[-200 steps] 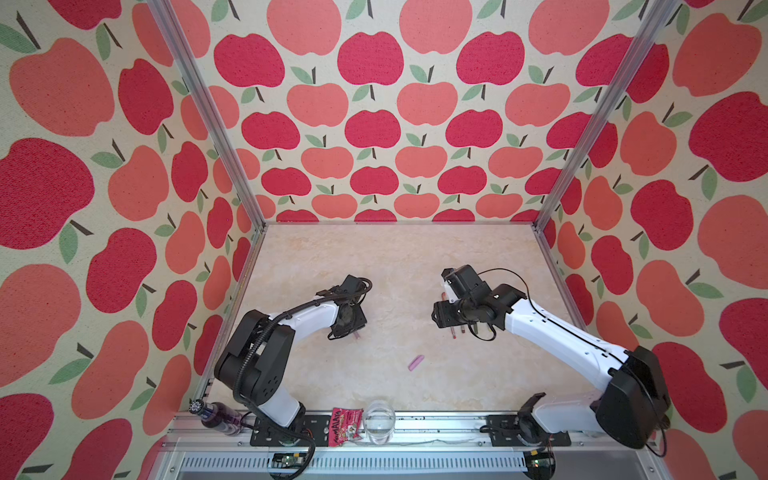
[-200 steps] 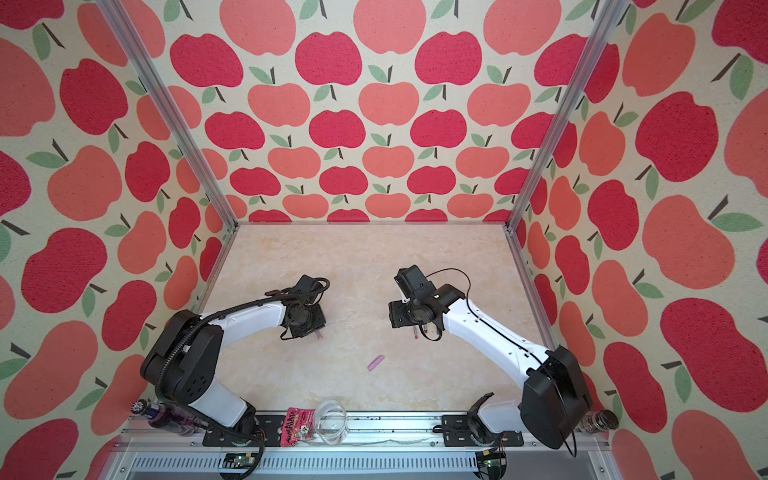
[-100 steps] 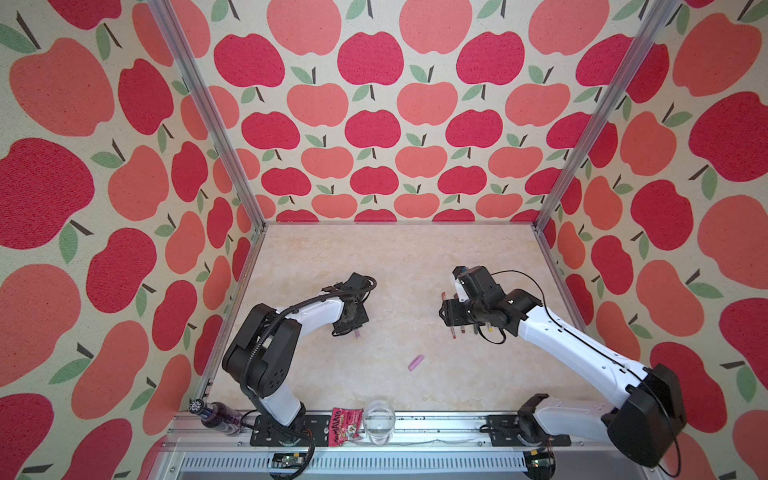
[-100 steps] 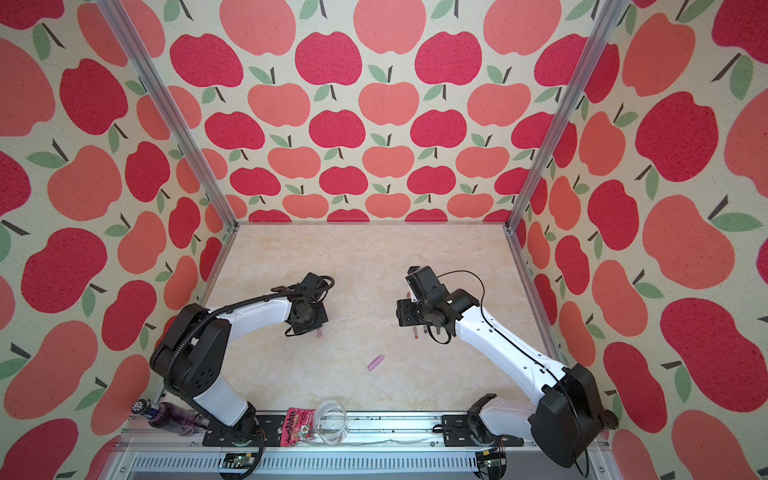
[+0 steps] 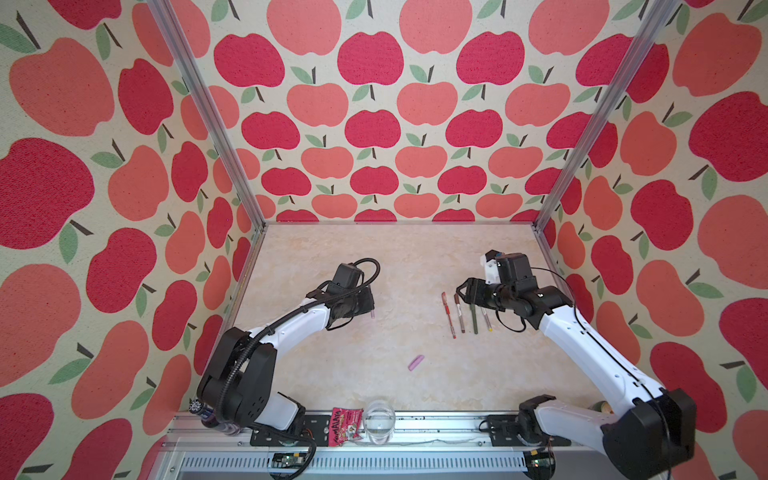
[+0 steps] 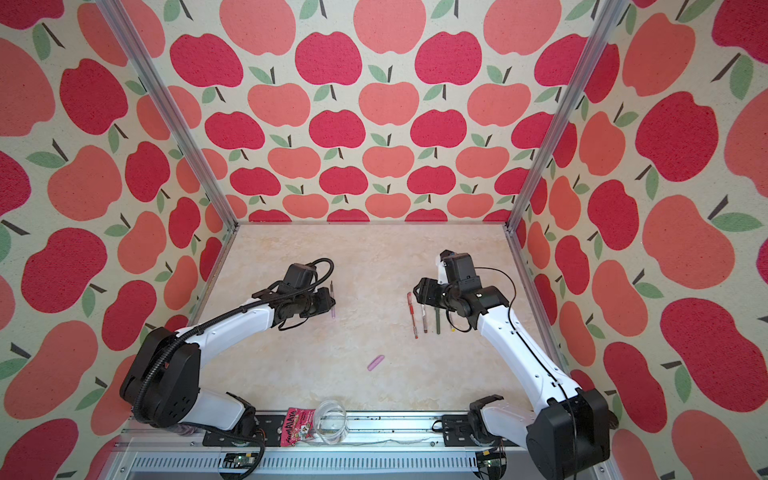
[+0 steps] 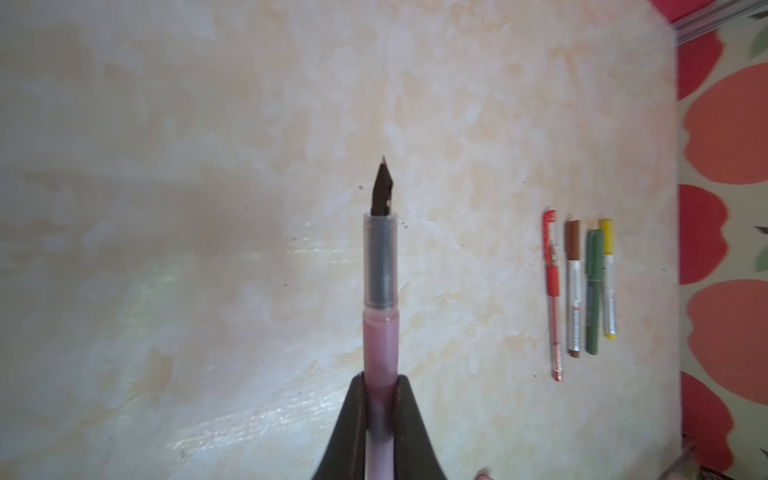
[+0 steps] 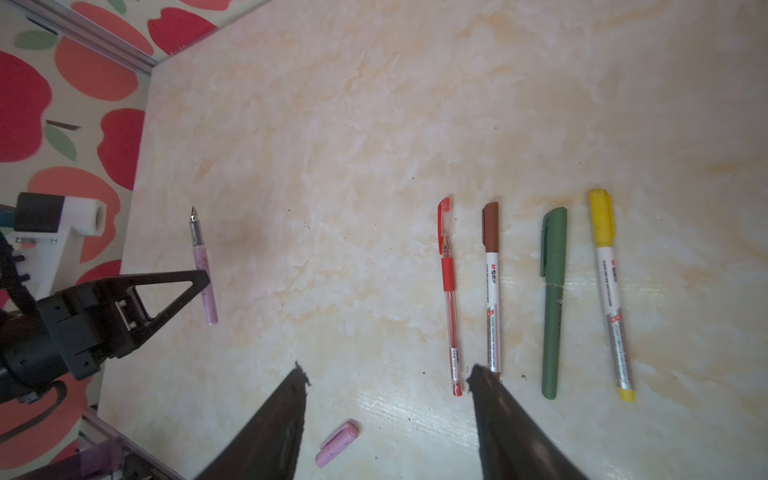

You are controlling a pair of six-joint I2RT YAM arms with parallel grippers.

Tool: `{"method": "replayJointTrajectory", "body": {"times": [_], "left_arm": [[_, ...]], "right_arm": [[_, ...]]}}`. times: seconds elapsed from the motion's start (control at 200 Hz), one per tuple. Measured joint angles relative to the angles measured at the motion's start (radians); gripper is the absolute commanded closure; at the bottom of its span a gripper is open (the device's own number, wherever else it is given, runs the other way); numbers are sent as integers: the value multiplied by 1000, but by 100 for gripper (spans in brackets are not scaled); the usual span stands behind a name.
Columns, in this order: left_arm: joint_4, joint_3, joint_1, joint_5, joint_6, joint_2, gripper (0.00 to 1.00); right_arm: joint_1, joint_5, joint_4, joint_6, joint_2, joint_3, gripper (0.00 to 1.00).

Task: Insert the pens into the pen caps
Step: 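Grasp the pink pen with the left gripper and lift it upright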

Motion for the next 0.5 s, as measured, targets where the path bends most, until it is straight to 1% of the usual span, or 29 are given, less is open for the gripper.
{"method": "replayJointTrajectory", "body": {"times": [0.13,0.29,0.39,0.495], "left_arm": [[188,-56,35,186,32,-40,95],[378,-107,39,421,35,-7,95],[484,-113,38,539,13,50,96],[599,-125,40,625,-35,102,96]], "right_arm": [[-48,-168,139,61,45,-25,35],[-49,-371,302,120,153,-20,36],[-32,-447,355,134,230,5,36],[11,-485,374,132,293,47,36]]}}
